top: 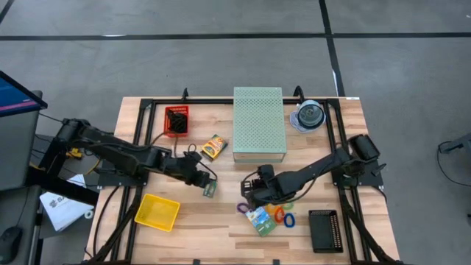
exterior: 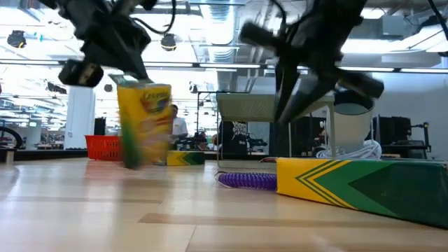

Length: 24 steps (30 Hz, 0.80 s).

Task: Pick & Place Office Desk Supplies
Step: Put the crayon box into the yellow bin

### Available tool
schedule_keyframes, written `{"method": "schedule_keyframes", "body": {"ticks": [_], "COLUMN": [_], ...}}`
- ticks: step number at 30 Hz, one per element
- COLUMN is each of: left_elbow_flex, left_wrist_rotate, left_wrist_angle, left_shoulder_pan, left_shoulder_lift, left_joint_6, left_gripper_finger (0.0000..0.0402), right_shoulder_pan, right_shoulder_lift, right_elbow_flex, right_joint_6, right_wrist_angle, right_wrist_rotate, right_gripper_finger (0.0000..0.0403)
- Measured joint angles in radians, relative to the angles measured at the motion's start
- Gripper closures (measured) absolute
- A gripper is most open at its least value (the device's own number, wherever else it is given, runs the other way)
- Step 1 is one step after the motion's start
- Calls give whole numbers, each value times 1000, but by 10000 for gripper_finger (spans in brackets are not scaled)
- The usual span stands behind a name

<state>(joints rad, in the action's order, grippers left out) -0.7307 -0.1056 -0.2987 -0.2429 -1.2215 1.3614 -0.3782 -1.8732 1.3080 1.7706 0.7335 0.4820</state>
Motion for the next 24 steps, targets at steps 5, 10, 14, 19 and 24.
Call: {"method": "schedule_keyframes", "body": {"ticks": [5,10,14,19,24], "left_elbow_flex": [1,1,1,1,1], "left_wrist_rotate": [13,84,181,303,340], "left_wrist_angle": [-6,-8,-5,-9,-26], "left_shoulder_pan": [-27,-65,-96,-139,-188], "left_shoulder_lift": [93,164,222,300,399], "left_joint_6": [-21,-38,-42,-41,55], "left_gripper_finger": [401,401,401,401,401], "right_shoulder_pan": [-29,-50,-61,-67,-73], "right_shoulder_lift": [70,126,158,172,172], "right_elbow_flex": [0,0,0,0,0], "right_joint_6": [10,10,10,11,11], "right_wrist_angle": [23,26,28,28,13], "right_wrist_rotate": [68,113,141,154,153], "right_gripper_finger": [355,361,366,372,378]}}
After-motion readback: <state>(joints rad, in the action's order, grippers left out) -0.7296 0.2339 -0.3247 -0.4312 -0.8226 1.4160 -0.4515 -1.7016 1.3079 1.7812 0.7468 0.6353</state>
